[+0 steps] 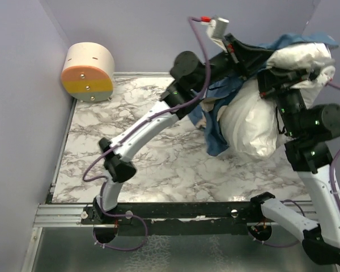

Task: Put the pillow into the pillowcase
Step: Stuff the pillow into the pillowcase.

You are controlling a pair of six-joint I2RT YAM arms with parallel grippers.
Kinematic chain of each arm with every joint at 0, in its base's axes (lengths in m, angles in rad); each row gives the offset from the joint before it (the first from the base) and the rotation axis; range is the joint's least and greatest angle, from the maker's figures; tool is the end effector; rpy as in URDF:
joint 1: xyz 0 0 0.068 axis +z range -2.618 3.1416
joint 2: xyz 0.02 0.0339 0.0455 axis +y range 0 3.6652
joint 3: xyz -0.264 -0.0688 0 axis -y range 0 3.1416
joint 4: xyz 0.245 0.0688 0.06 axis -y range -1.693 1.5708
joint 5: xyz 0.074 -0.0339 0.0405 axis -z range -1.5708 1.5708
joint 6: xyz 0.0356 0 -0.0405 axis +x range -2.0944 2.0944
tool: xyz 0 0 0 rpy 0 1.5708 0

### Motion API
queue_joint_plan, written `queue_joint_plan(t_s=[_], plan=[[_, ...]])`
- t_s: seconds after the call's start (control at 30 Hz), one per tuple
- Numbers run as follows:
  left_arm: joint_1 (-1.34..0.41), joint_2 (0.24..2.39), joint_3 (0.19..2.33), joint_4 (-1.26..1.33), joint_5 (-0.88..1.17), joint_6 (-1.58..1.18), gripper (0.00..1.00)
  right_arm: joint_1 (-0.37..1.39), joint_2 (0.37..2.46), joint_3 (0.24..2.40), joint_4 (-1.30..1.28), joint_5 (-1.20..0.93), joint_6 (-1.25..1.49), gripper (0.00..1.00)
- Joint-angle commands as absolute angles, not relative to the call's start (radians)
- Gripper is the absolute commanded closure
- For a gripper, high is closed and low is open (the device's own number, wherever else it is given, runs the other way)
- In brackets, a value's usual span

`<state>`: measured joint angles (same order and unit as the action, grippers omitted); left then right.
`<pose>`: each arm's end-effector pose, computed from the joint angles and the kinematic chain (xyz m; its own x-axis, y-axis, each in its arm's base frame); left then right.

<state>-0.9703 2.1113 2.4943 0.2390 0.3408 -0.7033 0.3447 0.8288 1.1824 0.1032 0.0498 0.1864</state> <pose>0.2434 -0.3764 0.5497 -0.3511 -0.5661 -0.7458 0.9231 -0.0757 -0.3771 0.1408 0.0487 0.4975 0.3532 0.3235 -0.8779 -0.3673 0.9109 0.1879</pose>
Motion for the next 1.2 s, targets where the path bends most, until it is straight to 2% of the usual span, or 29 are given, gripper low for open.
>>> queue_joint_plan(t_s=[0.0,0.13,0.2,0.33,0.47,0.57,0.63,0.8,0.9,1.0,1.1,1.17], plan=[[-1.033,1.754,2.133,0.381,0.441,-0.706,1.00,0.341,1.077,1.539,0.013,-0.242,0.046,0.99],[-0.962,1.405,1.630,0.371,0.204,-0.644,1.00,0.351,1.252,1.620,-0.196,-0.386,0.076,0.98],[-0.887,1.244,1.396,0.349,0.097,-0.667,1.00,0.405,1.296,1.556,-0.204,-0.394,0.082,0.96],[-0.738,0.984,1.018,0.201,-0.030,-0.705,1.00,0.619,1.375,1.394,-0.150,-0.322,0.053,0.85],[-0.619,0.796,0.792,0.041,-0.075,-0.730,1.00,0.801,1.473,1.269,-0.063,-0.292,0.063,0.75],[-0.562,0.655,0.683,-0.062,-0.127,-0.745,1.00,0.875,1.525,1.219,-0.021,-0.316,0.082,0.65],[-0.548,0.564,0.630,-0.134,-0.162,-0.753,1.00,0.902,1.546,1.199,-0.004,-0.372,0.093,0.58],[-0.547,0.336,0.502,-0.290,-0.212,-0.818,1.00,0.939,1.488,1.145,0.076,-0.629,0.142,0.32],[-0.546,0.207,0.458,-0.394,-0.206,-0.854,0.75,0.941,1.391,1.128,0.155,-0.755,0.206,0.19],[-0.546,0.143,0.494,-0.509,-0.184,-0.844,0.49,0.942,1.304,1.148,0.190,-0.789,0.246,0.09],[-0.546,0.203,0.594,-0.585,-0.151,-0.774,0.38,0.941,1.276,1.202,0.124,-0.745,0.225,0.03],[-0.548,0.294,0.672,-0.606,-0.115,-0.712,0.36,0.940,1.292,1.238,0.056,-0.679,0.190,0.03]])
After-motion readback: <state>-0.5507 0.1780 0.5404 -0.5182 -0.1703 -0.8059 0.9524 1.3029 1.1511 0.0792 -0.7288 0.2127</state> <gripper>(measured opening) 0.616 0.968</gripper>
